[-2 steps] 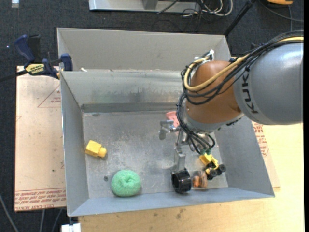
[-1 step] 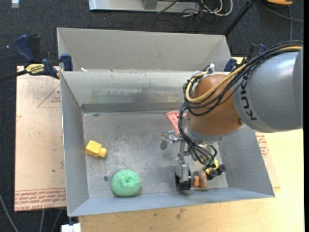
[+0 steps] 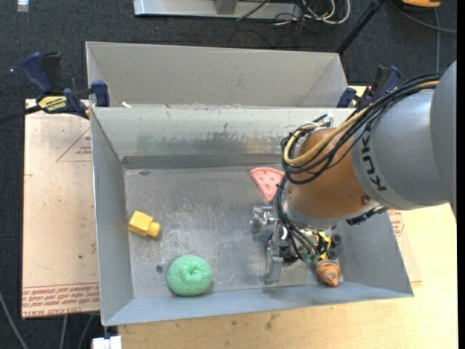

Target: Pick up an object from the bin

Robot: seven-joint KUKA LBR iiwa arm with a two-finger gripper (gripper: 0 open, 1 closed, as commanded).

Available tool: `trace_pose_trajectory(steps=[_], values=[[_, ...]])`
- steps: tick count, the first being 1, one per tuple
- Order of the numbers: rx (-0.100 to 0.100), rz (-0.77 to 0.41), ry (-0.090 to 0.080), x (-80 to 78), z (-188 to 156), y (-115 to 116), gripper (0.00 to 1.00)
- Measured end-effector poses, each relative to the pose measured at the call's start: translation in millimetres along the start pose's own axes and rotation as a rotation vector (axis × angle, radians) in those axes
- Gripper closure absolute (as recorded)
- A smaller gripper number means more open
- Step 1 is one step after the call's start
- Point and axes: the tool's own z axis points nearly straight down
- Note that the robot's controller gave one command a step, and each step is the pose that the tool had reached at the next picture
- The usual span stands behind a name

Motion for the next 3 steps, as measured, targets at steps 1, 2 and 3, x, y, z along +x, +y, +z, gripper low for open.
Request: trace_pose_trajectory(steps=[1, 2, 3], values=[[0.001, -0.001, -0.001, -3.0, -8, -29, 0.00], [0.001, 0.096, -0.001, -34.1, -14, -64, 0.00], [0.001, 0.115, -0.002, -37.1, -5, -92, 0.00]])
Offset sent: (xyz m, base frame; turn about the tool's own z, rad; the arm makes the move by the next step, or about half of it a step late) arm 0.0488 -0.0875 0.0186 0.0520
